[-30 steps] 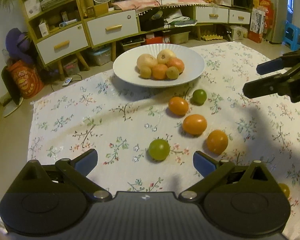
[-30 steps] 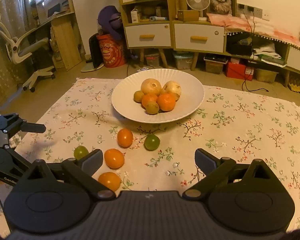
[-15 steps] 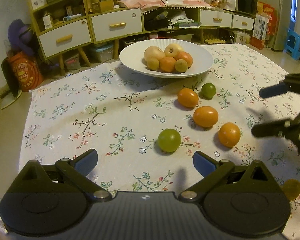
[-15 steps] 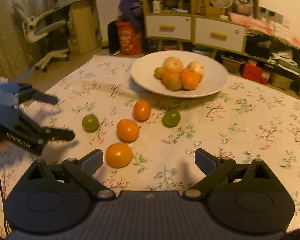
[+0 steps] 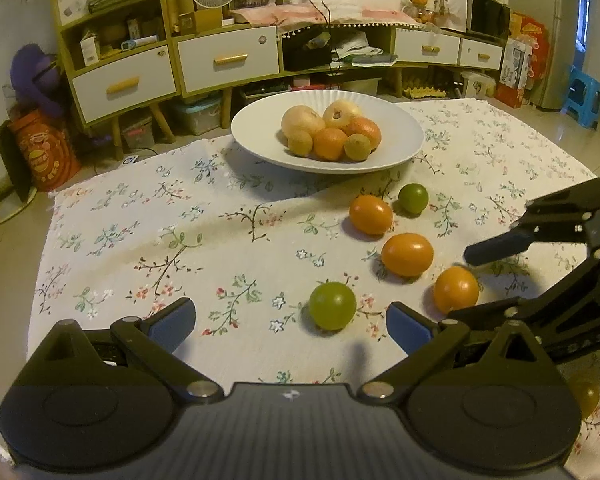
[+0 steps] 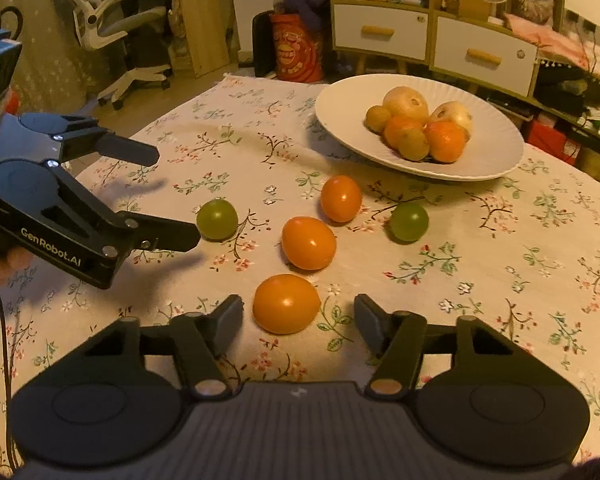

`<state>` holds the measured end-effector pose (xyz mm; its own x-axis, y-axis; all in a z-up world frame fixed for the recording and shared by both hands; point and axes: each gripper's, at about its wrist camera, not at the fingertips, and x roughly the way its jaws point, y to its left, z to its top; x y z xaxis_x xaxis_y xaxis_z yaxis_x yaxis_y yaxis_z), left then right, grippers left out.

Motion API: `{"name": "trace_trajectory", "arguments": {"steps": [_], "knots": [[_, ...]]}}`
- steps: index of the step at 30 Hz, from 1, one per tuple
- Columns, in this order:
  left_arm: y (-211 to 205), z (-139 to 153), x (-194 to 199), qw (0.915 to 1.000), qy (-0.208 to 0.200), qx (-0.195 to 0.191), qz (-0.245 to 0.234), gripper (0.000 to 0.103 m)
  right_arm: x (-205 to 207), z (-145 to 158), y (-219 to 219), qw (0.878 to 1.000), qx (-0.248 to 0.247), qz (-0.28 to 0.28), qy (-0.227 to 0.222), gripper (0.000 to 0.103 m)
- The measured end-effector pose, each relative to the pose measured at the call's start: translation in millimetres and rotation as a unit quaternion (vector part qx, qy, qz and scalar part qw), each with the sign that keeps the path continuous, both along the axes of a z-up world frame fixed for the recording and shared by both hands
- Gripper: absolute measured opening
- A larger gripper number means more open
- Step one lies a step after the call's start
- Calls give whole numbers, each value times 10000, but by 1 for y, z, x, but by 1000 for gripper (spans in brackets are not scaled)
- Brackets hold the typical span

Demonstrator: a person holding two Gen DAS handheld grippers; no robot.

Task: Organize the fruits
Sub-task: 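Grasp an orange round fruit with the right gripper while the left gripper grasps another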

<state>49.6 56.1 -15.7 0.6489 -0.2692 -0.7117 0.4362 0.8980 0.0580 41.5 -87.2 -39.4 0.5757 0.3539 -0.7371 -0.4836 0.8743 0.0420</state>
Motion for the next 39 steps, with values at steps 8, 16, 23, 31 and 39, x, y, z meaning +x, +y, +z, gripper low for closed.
{"name": "trace_trajectory", "arguments": {"steps": [8,16,23,31,39], "knots": [[-9,2,3,9998,-18,-94,-164,92,3,1,-1,9999,91,67,71,33],[-24,6,5,9993,-45,-173,-320,90,4,9,-13,9999,133,-99,22,33],[-42,5,8,9988,-35,-157,-457,80,7,12,-30,9994,16,-340,-46,33],[-58,4,12,9974,149,-284,-638,62,8,9,-46,9985,-47,-540,-30,33],[-76,-3,15,9969,355,-284,-649,48,11,10,-51,9981,-55,-619,-35,33]]}}
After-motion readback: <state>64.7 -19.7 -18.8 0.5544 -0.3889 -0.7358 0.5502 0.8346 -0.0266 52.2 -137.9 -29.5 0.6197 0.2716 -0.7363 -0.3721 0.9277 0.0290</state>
